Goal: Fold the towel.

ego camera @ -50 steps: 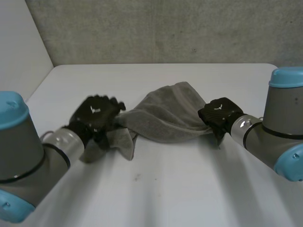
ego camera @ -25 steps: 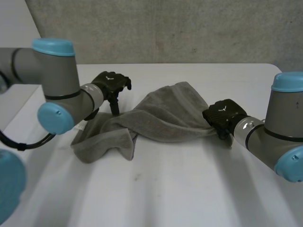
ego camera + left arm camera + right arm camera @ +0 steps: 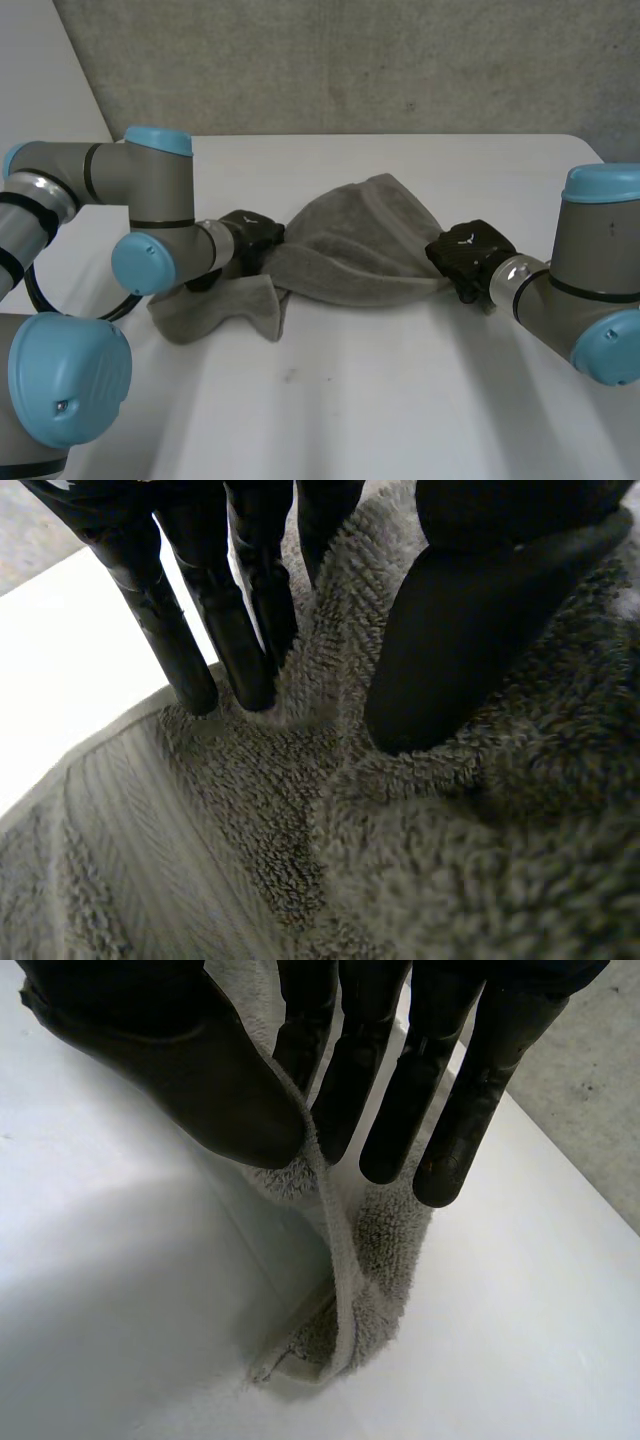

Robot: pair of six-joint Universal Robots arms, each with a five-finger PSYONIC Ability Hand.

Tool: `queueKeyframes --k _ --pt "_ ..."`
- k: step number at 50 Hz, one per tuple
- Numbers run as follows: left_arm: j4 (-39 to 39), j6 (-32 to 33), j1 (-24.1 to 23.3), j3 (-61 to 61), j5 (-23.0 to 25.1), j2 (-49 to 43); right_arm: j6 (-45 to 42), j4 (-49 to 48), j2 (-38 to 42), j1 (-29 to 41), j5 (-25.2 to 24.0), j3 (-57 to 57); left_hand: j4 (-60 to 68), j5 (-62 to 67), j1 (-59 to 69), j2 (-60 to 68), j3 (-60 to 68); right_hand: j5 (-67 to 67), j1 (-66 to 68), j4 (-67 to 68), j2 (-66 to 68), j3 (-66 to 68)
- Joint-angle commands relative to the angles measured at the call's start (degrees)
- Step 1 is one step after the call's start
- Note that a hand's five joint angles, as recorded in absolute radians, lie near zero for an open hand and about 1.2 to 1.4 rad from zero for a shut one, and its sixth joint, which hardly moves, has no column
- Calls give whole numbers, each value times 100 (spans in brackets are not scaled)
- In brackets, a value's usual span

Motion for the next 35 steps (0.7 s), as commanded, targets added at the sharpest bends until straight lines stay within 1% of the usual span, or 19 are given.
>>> queueKeyframes --k 1,2,4,5,7,8,10,11,13,16,18,19,21,24,26,27,29,32,35 --pt "-87 -38 9 131 -119 248 2 18 -54 -19 23 -196 2445 2459 2619 2451 2454 290 360 2383 496 2888" --pt "-87 -38 9 131 -120 249 2 18 -54 -19 23 -197 2445 2459 2619 2451 2454 290 360 2383 496 2888" --pt "-78 -126 9 70 -251 668 20 44 -115 -19 58 -380 2445 2459 2619 2451 2454 290 360 2383 496 2888" --pt "-78 -126 9 70 -252 671 20 44 -115 -19 59 -381 2445 2459 2619 2451 2454 290 360 2383 496 2888" --pt "-52 -327 -8 26 -296 1126 64 79 -281 -19 76 -556 2445 2459 2619 2451 2454 290 360 2383 496 2888" --pt "-52 -328 -8 26 -296 1128 64 80 -282 -19 76 -557 2445 2459 2619 2451 2454 290 360 2383 496 2888" --pt "-96 -704 -26 -18 -305 1591 81 88 -571 -19 76 -697 2445 2459 2619 2451 2454 290 360 2383 496 2888" --pt "-96 -706 -26 -18 -305 1594 81 88 -573 -19 76 -698 2445 2459 2619 2451 2454 290 360 2383 496 2888" --pt "-105 -1012 -26 -245 -305 2118 81 184 -914 -19 76 -864 2445 2459 2619 2451 2454 290 360 2383 496 2888" --pt "-105 -1084 -26 -405 -296 2402 81 334 -1091 -11 76 -979 2445 2459 2619 2451 2454 290 360 2383 496 2888" --pt "-96 -1128 -17 -781 -278 2988 81 798 -1380 -11 76 -1346 2445 2459 2619 2451 2454 290 360 2383 496 2888" --pt "-96 -1128 -17 -783 -278 2991 81 800 -1381 -11 76 -1348 2445 2459 2619 2451 2454 290 360 2383 496 2888" --pt "-78 -1128 0 -1124 -278 3525 90 1369 -1582 -19 76 -1811 2445 2459 2619 2451 2454 290 360 2383 496 2888" --pt "-78 -1146 0 -1248 -287 3756 90 1635 -1662 -46 76 -2060 2445 2459 2619 2451 2454 290 360 2383 496 2888" --pt "-122 -1145 9 -1406 -296 4115 73 2186 -1776 -168 85 -2567 2445 2459 2619 2451 2454 290 360 2383 496 2888" --pt "-122 -1146 9 -1407 -296 4116 73 2189 -1777 -169 85 -2570 2445 2459 2619 2451 2454 290 360 2383 496 2888" --pt "-253 -1163 18 -1538 -305 4344 81 2670 -1794 -300 50 -3033 2445 2459 2619 2451 2454 290 360 2383 496 2888" --pt "-447 -1163 27 -1678 -305 4485 81 3022 -1803 -327 50 -3368 2445 2459 2619 2451 2454 290 360 2383 496 2888" --pt "-605 -1172 18 -1828 -322 4599 46 3312 -1803 -310 15 -3483 2445 2459 2619 2451 2454 290 360 2383 496 2888"
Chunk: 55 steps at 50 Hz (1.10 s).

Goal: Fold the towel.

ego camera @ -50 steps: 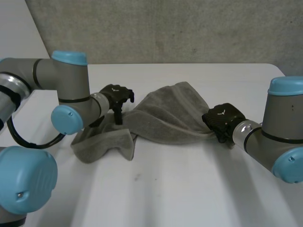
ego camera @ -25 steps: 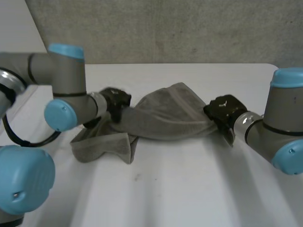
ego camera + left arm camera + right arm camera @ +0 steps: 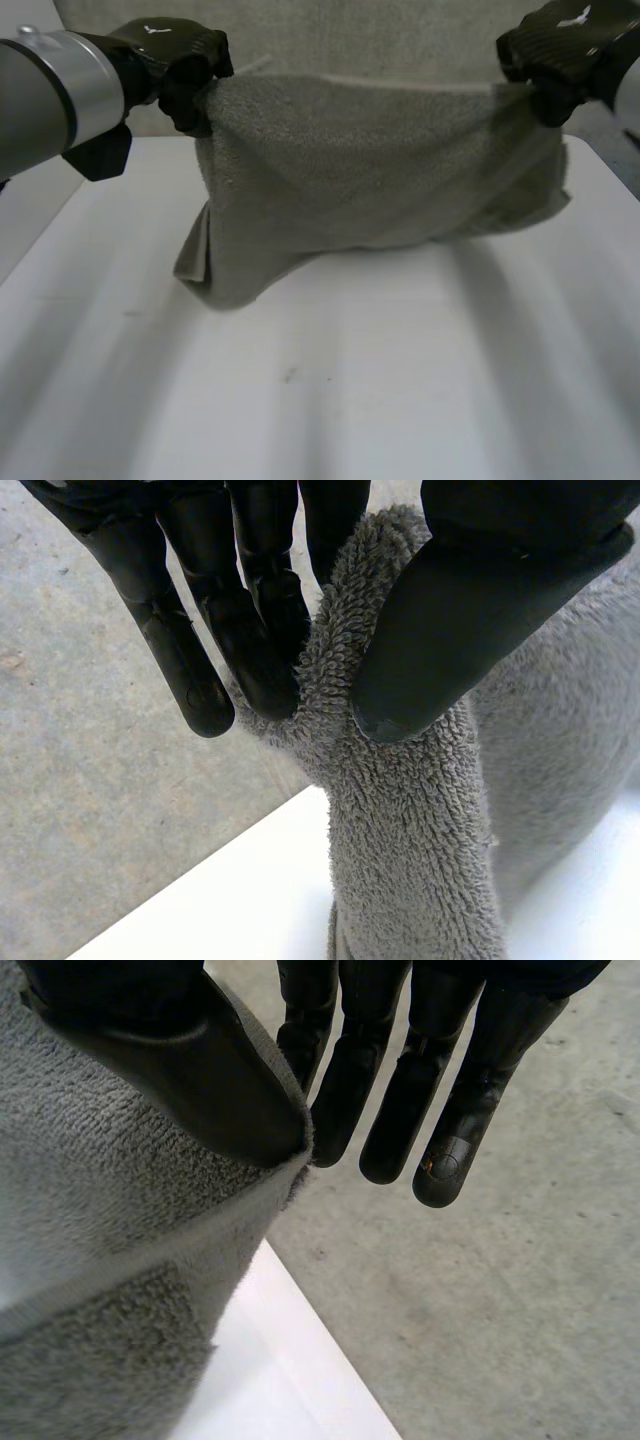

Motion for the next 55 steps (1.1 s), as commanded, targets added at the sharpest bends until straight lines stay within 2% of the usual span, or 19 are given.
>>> queueKeyframes --k 1,7,12,13,15,16,19,20,22,23,25,26,27,31,39,41,45,50,55 --pt "-368 -8 -1 -292 -23 294 -34 783 1 -62 -48 -581 1029 1227 1382 1043 1044 290 359 2383 496 2888" --pt "-342 10 8 -890 -6 355 -131 1126 212 -44 -110 -520 1029 1227 1382 1043 1044 290 359 2383 496 2888" --pt "262 71 -36 -1022 -189 -284 -526 1118 1413 -27 22 -913 1029 1227 1382 1043 1044 290 359 2383 496 2888" --pt "264 71 -36 -1022 -190 -286 -527 1117 1416 -27 22 -915 1029 1227 1382 1043 1044 290 359 2383 496 2888" --pt "745 220 -53 -672 -392 -802 -605 1065 2107 -9 57 -1518 1029 1227 1382 1043 1044 290 359 2383 496 2888" --pt "748 221 -54 -670 -392 -805 -606 1065 2110 -9 57 -1522 1029 1227 1382 1043 1044 290 359 2383 496 2888" --pt "1921 833 -62 1045 -463 -1707 -501 164 3319 8 451 -3728 1029 1227 1382 1043 1044 290 359 2383 496 2888" --pt "1925 836 -62 1053 -463 -1710 -500 160 3323 8 453 -3736 1029 1227 1382 1043 1044 290 359 2383 496 2888" --pt "2905 1055 -89 2531 -515 -2104 -387 -986 3945 34 829 -5381 1029 1227 1382 1043 1044 290 359 2383 496 2888" --pt "2910 1056 -89 2538 -516 -2106 -386 -992 3947 35 831 -5389 1029 1227 1382 1043 1044 290 359 2383 496 2888" --pt "3697 689 -71 3134 -594 -2062 -298 -1928 3974 174 979 -6125 1029 1227 1382 1043 1044 290 359 2383 496 2888" --pt "3701 686 -71 3136 -595 -2062 -298 -1932 3974 175 980 -6127 1029 1227 1382 1043 1044 290 359 2383 496 2888" --pt "3979 391 -115 3109 -664 -1940 -289 -2228 3826 288 997 -6101 1029 1227 1382 1043 1044 290 359 2383 496 2888" --pt "4026 36 -177 2872 -770 -1605 -289 -2170 3411 465 998 -5811 1029 1227 1382 1043 1044 290 359 2383 496 2888" --pt "3112 -43 -10 1518 -823 -1411 -298 -1343 3042 465 874 -4290 1029 1227 1382 1043 1044 290 359 2383 496 2888" --pt "2718 -61 139 714 -832 -1376 -298 -1142 3042 465 770 -3704 1029 1227 1382 1043 1044 290 359 2383 496 2888" --pt "2629 -61 201 -231 -788 -1297 -289 -1053 3051 457 620 -3033 1029 1227 1382 1043 1044 290 359 2383 496 2888" --pt "3174 -43 210 -1628 -779 -1297 -324 -1089 3112 439 409 -1724 1029 1227 1382 1043 1044 290 359 2383 496 2888" --pt "4191 88 175 -3268 -797 -1507 -368 -1308 3489 448 321 -259 1029 1227 1382 1043 1044 290 359 2383 496 2888"
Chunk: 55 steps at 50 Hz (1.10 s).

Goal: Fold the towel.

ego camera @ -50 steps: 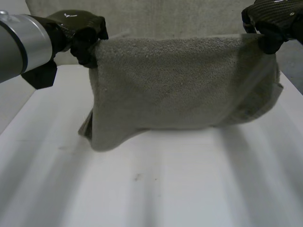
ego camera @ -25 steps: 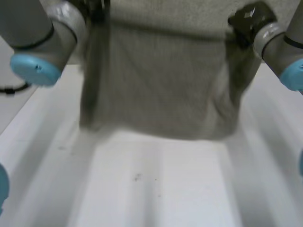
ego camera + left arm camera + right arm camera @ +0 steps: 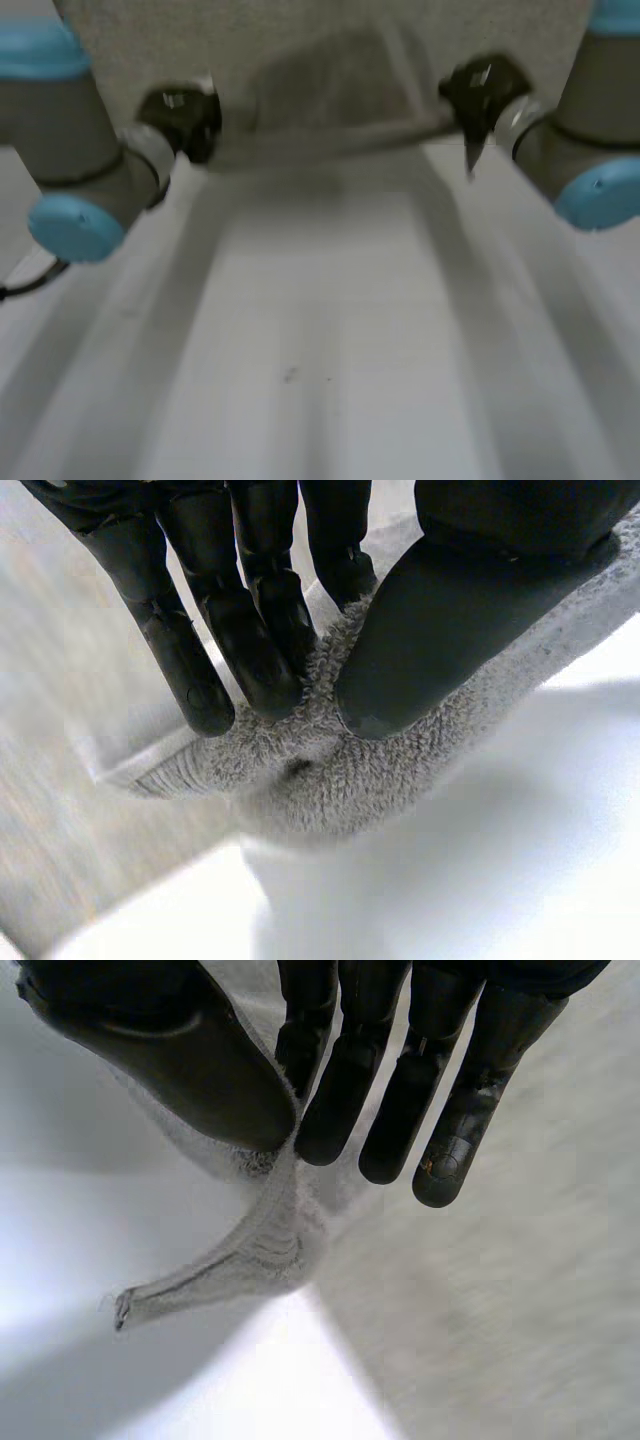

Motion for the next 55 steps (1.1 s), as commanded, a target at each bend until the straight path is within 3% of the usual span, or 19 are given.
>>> queueKeyframes --k 1,9,16,21,25,30,40,48,55 --pt "1137 127 -40 -1824 -13 -210 -57 -245 393 1 -122 1645 1020 1120 1245 1026 1030 159 359 2383 361 2888" --pt "1190 426 -181 -2536 -21 -211 31 -552 217 -16 -122 2718 1020 1120 1245 1026 1030 159 359 2383 361 2888" --pt "917 461 -330 -3133 -4 923 31 -763 -864 -16 -157 3711 1020 1120 1245 1026 1030 159 359 2383 361 2888" --pt "865 479 -655 -3817 -21 1537 -22 -754 -1548 -8 -149 4439 -1546 -1446 -1322 -1540 -1536 159 359 2383 361 2888" --pt "821 540 -691 -4135 -21 1670 -66 -781 -1716 -7 -131 4748 -2309 -2208 -2084 -2302 -2298 159 359 2383 361 2888" --pt "575 1154 -699 -4487 -13 1899 -171 -903 -1936 -200 -157 5265 -4171 -4071 -3946 -4164 -4161 159 359 2383 361 2888" --pt "891 1481 -594 -4004 40 2101 -286 -1660 -1936 -394 -87 5565 -4546 -4446 -4321 -4539 -4536 159 359 2383 361 2888" --pt "1076 1507 109 -4039 594 2004 -207 -1879 -1883 -579 -140 5724 -4310 -4210 -4086 -4304 -4300 159 359 2383 361 2888" --pt "1067 1490 934 -4205 1655 1557 -207 -2020 -1796 -596 -131 5741 -3135 -3035 -2910 -3128 -3125 159 359 2383 361 2888"
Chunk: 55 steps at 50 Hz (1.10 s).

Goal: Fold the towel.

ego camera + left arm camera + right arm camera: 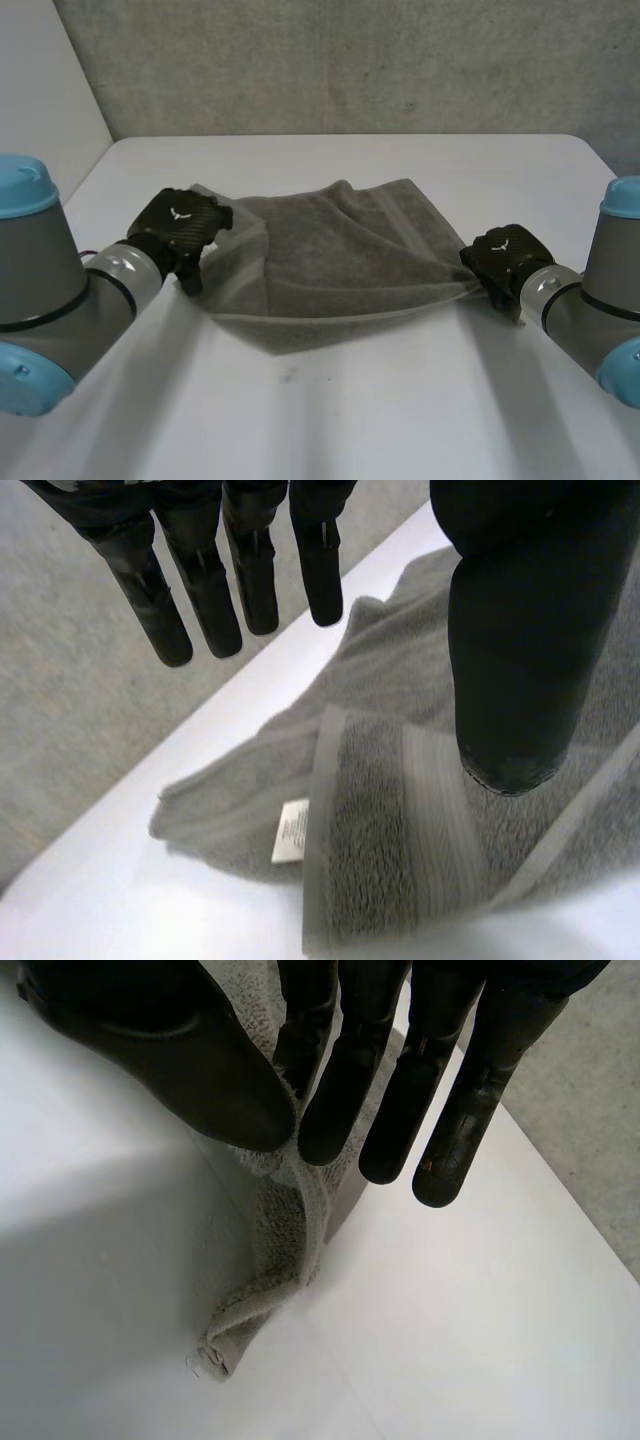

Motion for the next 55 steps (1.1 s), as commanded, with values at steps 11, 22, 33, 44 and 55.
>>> queueKeyframes --k 11,22,33,44,55 --pt "82 -3 920 -366 1943 -898 16 -132 119 -6 1 41 1718 1741 1734 1722 1717 160 359 2383 361 2888" --pt "548 -3 920 -419 1988 -1381 16 -194 146 -14 -8 67 2241 2264 2257 2245 2240 160 359 2383 361 2888" --pt "970 -12 911 -411 1997 -1531 16 -203 146 -14 -8 84 2930 2953 2946 2934 2929 160 359 2383 361 2888" --pt "1014 -3 858 -402 2005 -1602 7 -264 146 -23 -8 84 3398 3421 3414 3402 3397 160 359 2383 361 2888" --pt "971 6 796 -305 1979 -1199 16 -177 5 3 53 -3 5401 5424 5417 5405 5400 160 359 2383 361 2888"
